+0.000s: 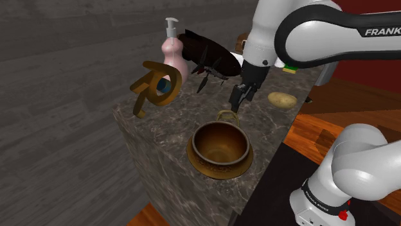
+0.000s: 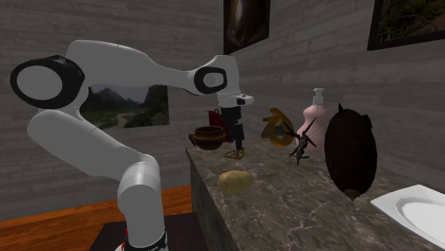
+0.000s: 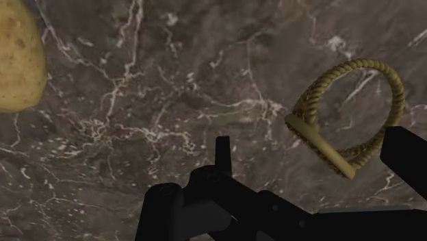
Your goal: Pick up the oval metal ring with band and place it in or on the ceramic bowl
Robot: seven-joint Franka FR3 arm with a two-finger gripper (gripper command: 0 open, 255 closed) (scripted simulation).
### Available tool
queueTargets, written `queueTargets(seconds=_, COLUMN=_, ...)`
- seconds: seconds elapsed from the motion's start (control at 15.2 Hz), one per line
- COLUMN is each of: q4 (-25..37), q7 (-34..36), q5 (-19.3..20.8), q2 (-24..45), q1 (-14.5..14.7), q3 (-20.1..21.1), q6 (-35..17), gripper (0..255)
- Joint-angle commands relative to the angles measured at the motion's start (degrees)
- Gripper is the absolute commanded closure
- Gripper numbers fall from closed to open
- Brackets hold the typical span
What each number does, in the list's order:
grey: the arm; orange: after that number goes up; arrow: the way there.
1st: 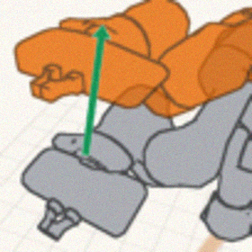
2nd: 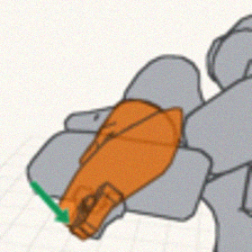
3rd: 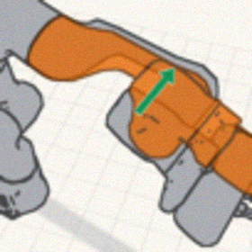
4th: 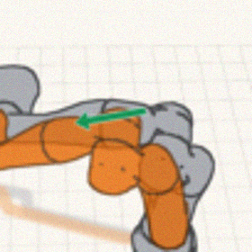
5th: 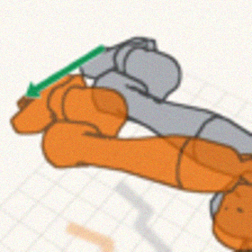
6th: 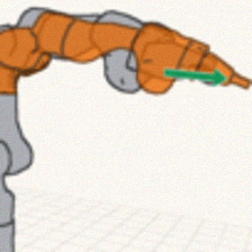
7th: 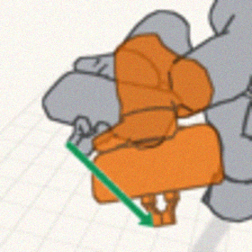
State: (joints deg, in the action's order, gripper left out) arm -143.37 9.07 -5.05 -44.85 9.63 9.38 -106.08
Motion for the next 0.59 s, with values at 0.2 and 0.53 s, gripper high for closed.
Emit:
queueTargets(seconds=0.2, q4=-2.9, q7=0.5, q5=-0.9, q2=0.8, q1=0.8, q3=1.3, q6=-4.2, gripper=0)
queueTargets(seconds=0.53, q4=-5.2, q7=0.5, q5=-1.1, q2=1.5, q1=0.9, q3=1.6, q6=-7.2, gripper=0)
